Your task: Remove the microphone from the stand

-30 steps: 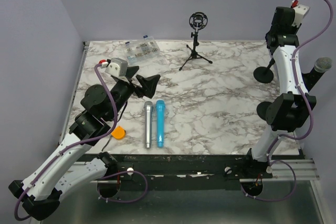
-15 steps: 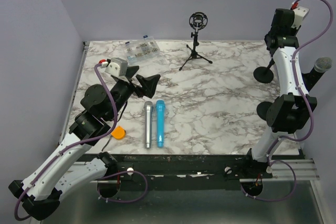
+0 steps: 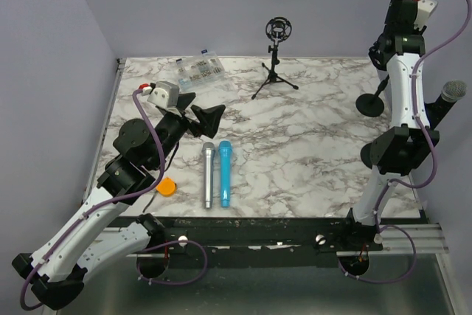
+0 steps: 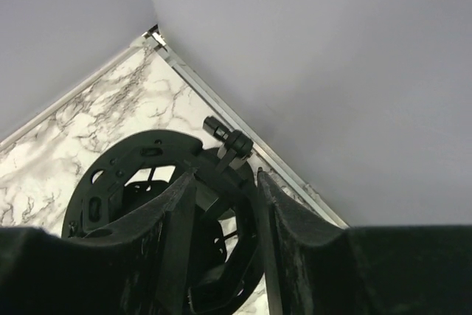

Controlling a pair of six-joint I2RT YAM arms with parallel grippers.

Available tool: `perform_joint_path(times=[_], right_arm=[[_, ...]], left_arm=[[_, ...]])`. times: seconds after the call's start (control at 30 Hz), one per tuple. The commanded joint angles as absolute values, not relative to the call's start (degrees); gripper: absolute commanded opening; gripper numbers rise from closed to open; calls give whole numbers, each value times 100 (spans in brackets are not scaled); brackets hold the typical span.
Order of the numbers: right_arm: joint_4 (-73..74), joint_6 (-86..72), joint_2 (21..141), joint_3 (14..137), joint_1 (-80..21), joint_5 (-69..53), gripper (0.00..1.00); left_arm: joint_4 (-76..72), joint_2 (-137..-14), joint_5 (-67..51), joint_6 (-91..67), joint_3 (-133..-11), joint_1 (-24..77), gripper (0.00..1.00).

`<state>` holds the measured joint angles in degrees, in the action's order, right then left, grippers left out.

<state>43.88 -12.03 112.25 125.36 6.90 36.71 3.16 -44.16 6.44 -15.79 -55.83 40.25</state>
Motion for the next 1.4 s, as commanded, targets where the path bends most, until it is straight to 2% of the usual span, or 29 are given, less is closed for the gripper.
perform_joint_path(times=[0.0,0.3,0.83,1.03,1.1,1.17,1.2,1.27,1.37], right_arm=[[4809,-1181,11320,13083,757,3737,42],[4624,-1069,11503,13209,769,4017,45],[4546,-1159,11569,12393,875,4083,29],[4638,-1257,11477,12465,892,4068,30],[4935,-1410,11497,12915,886,3759,33],[5223,-1582,11405,13320,882,3087,51],[5212,-1599,11285,13324,851,2879,57],[4939,-1413,10837,13041,596,2904,76],[4544,-1243,10204,12413,316,1956,91]], left_arm=[[439,-4412,495,-1617,-5757,4053,95],[433,-4438,458,-1635,-5748,4059,96],[445,-4446,464,-1635,-5761,4060,95],[449,-4439,458,-1643,-5757,4055,96],[439,-4447,448,-1635,-5757,4061,96],[456,-4493,448,-1635,-5765,4056,96],[459,-4524,434,-1635,-5770,4053,96],[474,-4602,342,-1686,-5796,4055,96],[487,-4726,163,-1767,-5823,4056,96]])
